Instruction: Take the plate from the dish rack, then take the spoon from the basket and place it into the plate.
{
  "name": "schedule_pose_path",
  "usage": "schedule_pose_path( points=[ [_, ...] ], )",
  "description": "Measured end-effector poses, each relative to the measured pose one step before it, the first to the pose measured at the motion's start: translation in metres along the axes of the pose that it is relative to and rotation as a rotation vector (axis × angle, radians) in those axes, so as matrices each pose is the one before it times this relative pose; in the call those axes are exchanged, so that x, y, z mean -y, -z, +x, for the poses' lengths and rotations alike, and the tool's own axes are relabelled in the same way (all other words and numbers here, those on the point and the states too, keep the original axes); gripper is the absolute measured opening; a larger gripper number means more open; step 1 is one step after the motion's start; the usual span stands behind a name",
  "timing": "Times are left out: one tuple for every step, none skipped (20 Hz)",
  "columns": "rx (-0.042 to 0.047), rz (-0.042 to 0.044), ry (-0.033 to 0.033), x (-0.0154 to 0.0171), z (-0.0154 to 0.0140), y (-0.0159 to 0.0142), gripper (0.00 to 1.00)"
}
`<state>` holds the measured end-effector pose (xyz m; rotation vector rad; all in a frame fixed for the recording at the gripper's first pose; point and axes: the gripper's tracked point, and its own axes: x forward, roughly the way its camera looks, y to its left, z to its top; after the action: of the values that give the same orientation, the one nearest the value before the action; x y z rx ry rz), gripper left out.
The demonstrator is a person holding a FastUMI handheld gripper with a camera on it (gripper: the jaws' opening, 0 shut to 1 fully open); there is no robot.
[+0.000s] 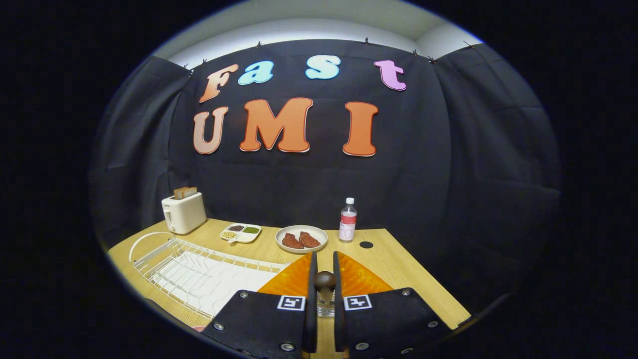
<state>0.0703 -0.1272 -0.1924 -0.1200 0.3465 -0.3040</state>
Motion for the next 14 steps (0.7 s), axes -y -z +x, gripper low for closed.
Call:
schedule_pose_path(
  points=[
    [0.01132, -0.00138, -0.01059, -0.00247, -0.00607, -0.00637, 0.14],
    [0.00855, -0.00288, -0.00842, -0.00270, -0.00487, -0.00434, 0.14],
    [0.00554, -0.00063, -0.00889, -0.00266, -0.00658, -0.00397, 0.14],
    [0.00362, 0.00331, -0.00990, -0.00373, -0.00695, -0.00273, 0.14],
    [0.00178, 0.00423, -0.01405, -0.00487, -0.00731, -0.00222, 0.14],
    [0.00587, 0.00294, -0.01628, -0.00482, -0.00714, -0.00399, 0.14],
    [0.00635, -0.00238, -0.01673, -0.00557, -0.00569, -0.00296, 0.14],
    [0.00723, -0.00477, -0.01536, -0.00468, -0.00621, -0.00303, 0.14],
    [0.00511, -0.00649, -0.01820, -0.00625, -0.00571, -0.00307, 0.13],
    [0.00585, -0.00555, -0.02244, -0.00783, -0.00538, -0.00254, 0.14],
    [0.00188, -0.00518, -0.02270, -0.00903, -0.00447, -0.00123, 0.14],
    [-0.00047, -0.00611, -0.02501, -0.00826, -0.00491, -0.00057, 0.14],
    [0.00073, -0.01011, -0.02532, -0.00986, -0.00313, -0.00023, 0.14],
    [0.00368, -0.01614, -0.02671, -0.00992, -0.00239, 0.00066, 0.14]
  ],
)
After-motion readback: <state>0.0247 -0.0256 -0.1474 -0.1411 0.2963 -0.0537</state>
